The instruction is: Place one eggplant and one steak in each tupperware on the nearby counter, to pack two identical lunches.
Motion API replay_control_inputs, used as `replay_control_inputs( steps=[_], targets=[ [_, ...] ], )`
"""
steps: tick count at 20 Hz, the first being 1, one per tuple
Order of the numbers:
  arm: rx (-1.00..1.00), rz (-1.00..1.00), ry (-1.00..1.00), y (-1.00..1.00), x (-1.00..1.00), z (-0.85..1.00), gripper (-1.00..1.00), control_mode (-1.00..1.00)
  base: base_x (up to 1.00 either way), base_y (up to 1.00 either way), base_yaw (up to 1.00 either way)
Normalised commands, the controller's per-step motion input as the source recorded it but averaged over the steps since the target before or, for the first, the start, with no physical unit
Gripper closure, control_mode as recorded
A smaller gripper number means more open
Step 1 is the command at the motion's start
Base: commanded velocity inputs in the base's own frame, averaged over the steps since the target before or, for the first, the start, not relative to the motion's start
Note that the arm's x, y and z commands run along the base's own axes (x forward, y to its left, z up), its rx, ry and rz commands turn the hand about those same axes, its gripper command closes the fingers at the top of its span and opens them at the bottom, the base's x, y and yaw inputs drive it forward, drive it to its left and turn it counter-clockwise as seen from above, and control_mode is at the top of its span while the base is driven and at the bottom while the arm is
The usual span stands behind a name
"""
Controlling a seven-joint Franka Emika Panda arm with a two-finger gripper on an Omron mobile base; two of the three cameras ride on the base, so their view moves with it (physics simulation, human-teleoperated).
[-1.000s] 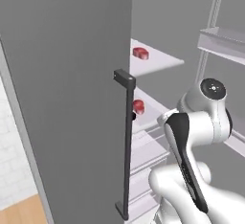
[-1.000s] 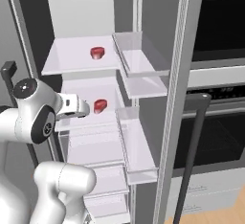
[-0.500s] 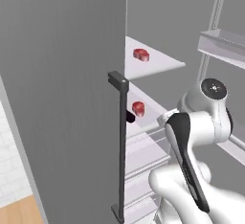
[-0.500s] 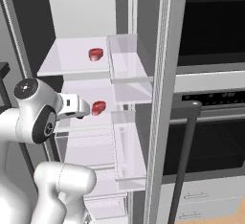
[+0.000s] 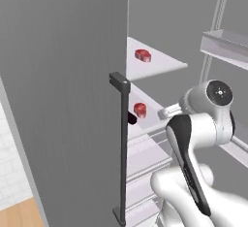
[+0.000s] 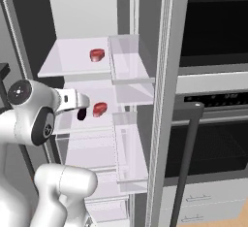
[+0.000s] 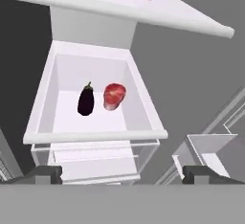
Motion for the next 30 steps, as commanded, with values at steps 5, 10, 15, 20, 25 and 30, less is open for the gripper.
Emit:
replay_control_inputs(
  steps=[5,10,15,20,25,30],
  targets=[
    [0.25,-0.07,-0.1,0.01,0.36,0.66,-1.0,-1.0,0.0,0.0,0.0],
    [0.34,-0.04,0.01,0.02,0.35,0.72,-1.0,-1.0,0.0,0.0,0.0],
    [0.04,-0.01,0.0,0.42,0.31,0.15,-1.0,-1.0,0.0,0.0,0.0],
    [-0.04,-0.11,0.03,0.16,0.33,0.19,-1.0,-1.0,0.0,0.0,0.0],
    [0.0,-0.08,0.03,-0.06,0.5,0.06,-1.0,-1.0,0.0,0.0,0.0],
    [0.0,0.0,0.08,-0.15,0.56,0.01,-1.0,-1.0,0.0,0.0,0.0]
  ],
)
